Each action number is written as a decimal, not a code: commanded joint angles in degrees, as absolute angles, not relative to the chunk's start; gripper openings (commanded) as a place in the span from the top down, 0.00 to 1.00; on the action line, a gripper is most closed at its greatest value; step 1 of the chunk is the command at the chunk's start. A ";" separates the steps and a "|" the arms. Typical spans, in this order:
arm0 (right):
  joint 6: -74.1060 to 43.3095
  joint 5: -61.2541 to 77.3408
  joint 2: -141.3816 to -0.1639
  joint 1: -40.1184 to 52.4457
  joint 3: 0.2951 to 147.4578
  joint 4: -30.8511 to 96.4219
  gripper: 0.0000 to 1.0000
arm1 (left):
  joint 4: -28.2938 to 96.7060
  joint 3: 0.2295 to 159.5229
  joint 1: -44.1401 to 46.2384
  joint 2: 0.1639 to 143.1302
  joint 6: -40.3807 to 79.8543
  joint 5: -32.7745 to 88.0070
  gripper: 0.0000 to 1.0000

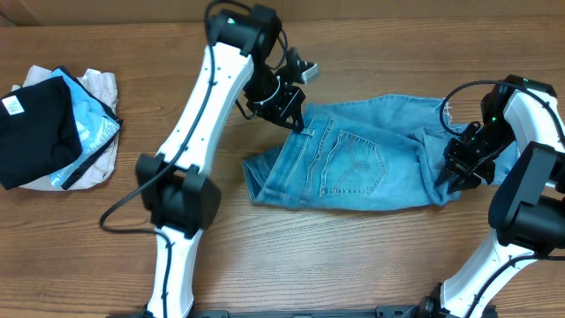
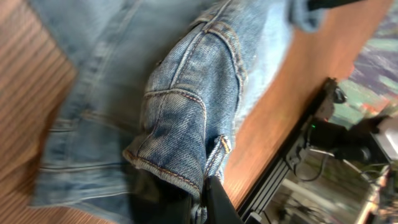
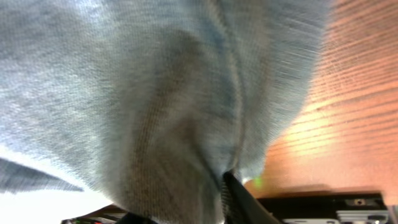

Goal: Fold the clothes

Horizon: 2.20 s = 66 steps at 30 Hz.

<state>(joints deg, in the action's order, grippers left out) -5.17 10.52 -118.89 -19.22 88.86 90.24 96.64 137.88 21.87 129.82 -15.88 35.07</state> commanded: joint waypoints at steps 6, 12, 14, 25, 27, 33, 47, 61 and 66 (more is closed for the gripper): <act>-6.04 10.41 -117.43 -20.38 102.94 95.04 0.61 | 96.84 137.93 25.32 124.68 -19.73 37.87 0.96; -8.10 10.55 -117.43 -20.38 119.00 96.42 0.46 | 96.84 135.44 31.57 124.70 -18.74 31.59 0.96; -7.35 10.57 -117.43 -20.36 121.56 93.38 0.41 | 96.84 133.45 33.74 124.70 -18.61 29.93 0.96; -3.99 14.85 -125.56 -19.84 119.87 80.77 0.37 | 96.86 125.05 41.32 124.68 -15.16 29.41 0.96; -3.99 14.85 -127.68 -19.40 119.90 79.18 0.35 | 96.84 124.09 42.50 124.68 -14.98 29.43 0.96; -3.99 13.47 -133.56 -17.74 119.90 75.59 0.33 | 96.84 123.46 45.19 124.68 -14.98 29.41 0.96; -3.70 4.95 -138.17 -13.80 119.57 67.81 0.32 | 96.84 123.46 45.89 124.68 -14.74 29.41 0.96; -3.14 5.02 -142.43 -11.77 119.57 62.15 0.63 | 96.84 123.46 45.89 124.68 -14.55 29.39 0.96; -3.18 4.51 -142.43 -11.46 119.61 61.36 0.96 | 96.84 123.46 45.89 124.68 -14.55 29.39 0.96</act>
